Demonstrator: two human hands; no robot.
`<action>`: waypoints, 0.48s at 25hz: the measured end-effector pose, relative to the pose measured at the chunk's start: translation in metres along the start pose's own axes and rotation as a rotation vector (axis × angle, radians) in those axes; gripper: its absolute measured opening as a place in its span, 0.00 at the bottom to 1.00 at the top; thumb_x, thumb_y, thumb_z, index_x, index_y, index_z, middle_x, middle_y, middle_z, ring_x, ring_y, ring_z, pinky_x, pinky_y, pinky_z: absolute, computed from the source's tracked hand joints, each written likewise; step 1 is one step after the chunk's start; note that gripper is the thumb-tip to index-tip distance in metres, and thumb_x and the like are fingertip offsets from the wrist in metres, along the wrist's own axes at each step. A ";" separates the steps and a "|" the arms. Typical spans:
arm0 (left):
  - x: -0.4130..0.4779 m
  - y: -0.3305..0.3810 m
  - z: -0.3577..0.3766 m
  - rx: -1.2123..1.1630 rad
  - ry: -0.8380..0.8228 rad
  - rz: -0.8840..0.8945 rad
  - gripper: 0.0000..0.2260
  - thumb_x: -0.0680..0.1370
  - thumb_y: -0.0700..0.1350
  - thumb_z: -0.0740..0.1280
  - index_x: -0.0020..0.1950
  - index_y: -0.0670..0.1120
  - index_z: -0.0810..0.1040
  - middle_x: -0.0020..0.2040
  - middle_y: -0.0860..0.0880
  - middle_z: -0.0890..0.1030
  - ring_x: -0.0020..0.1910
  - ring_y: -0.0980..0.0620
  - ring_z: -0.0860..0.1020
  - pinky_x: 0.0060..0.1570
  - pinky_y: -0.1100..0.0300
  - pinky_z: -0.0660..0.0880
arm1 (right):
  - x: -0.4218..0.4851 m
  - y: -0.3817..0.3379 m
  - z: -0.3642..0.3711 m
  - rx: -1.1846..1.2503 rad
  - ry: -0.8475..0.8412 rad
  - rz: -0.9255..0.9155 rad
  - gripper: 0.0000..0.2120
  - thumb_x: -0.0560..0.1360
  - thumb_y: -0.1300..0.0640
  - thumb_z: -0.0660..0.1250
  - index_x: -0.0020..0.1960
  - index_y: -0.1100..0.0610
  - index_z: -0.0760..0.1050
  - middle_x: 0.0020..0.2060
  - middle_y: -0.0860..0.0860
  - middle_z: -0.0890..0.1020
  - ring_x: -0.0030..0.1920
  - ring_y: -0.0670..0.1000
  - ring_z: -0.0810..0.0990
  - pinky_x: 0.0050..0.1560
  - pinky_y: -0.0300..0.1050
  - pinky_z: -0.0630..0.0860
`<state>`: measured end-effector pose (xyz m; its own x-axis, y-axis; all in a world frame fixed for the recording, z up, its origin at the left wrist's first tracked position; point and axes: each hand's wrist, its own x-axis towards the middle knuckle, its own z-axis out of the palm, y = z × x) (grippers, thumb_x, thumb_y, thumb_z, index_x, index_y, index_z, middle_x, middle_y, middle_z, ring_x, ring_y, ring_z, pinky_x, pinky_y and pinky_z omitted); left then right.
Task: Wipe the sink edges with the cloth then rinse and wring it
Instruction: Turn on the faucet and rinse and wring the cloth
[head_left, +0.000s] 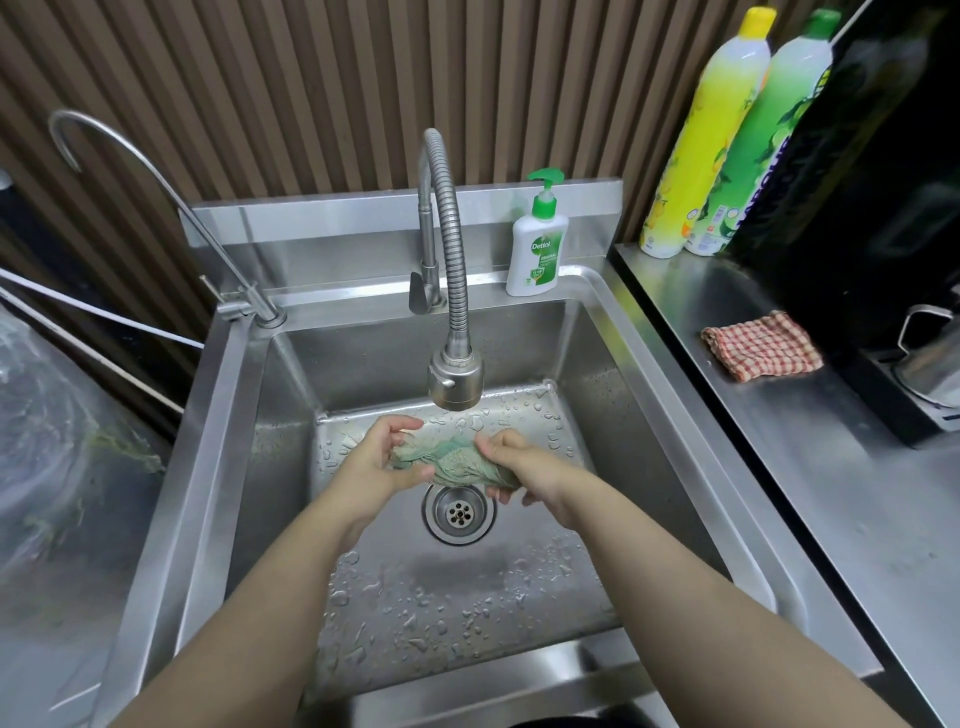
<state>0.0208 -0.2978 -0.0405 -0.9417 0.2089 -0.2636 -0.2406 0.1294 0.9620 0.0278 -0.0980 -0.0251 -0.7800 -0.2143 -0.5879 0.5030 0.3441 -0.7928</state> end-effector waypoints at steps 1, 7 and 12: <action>-0.001 0.004 0.000 -0.063 -0.013 -0.005 0.19 0.70 0.31 0.71 0.52 0.51 0.74 0.52 0.48 0.74 0.55 0.50 0.73 0.52 0.60 0.71 | -0.002 -0.001 0.001 -0.045 -0.008 -0.039 0.15 0.74 0.43 0.67 0.48 0.52 0.67 0.37 0.46 0.76 0.35 0.45 0.72 0.39 0.40 0.67; 0.003 0.017 0.015 -0.273 0.152 -0.123 0.17 0.71 0.45 0.72 0.56 0.47 0.71 0.48 0.45 0.79 0.45 0.49 0.78 0.47 0.54 0.75 | 0.002 0.001 0.014 0.117 0.115 -0.265 0.07 0.76 0.58 0.68 0.47 0.52 0.68 0.37 0.53 0.75 0.30 0.46 0.73 0.31 0.36 0.69; -0.002 0.013 0.015 -0.211 -0.007 -0.150 0.15 0.69 0.49 0.71 0.53 0.43 0.78 0.47 0.45 0.84 0.45 0.49 0.80 0.45 0.58 0.76 | -0.004 0.006 0.011 0.114 0.186 -0.250 0.09 0.78 0.58 0.64 0.39 0.54 0.68 0.38 0.49 0.73 0.34 0.45 0.75 0.32 0.34 0.70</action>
<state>0.0225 -0.2820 -0.0283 -0.8905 0.2097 -0.4039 -0.4215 -0.0456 0.9057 0.0382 -0.1050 -0.0291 -0.9339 -0.1052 -0.3417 0.3175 0.1950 -0.9280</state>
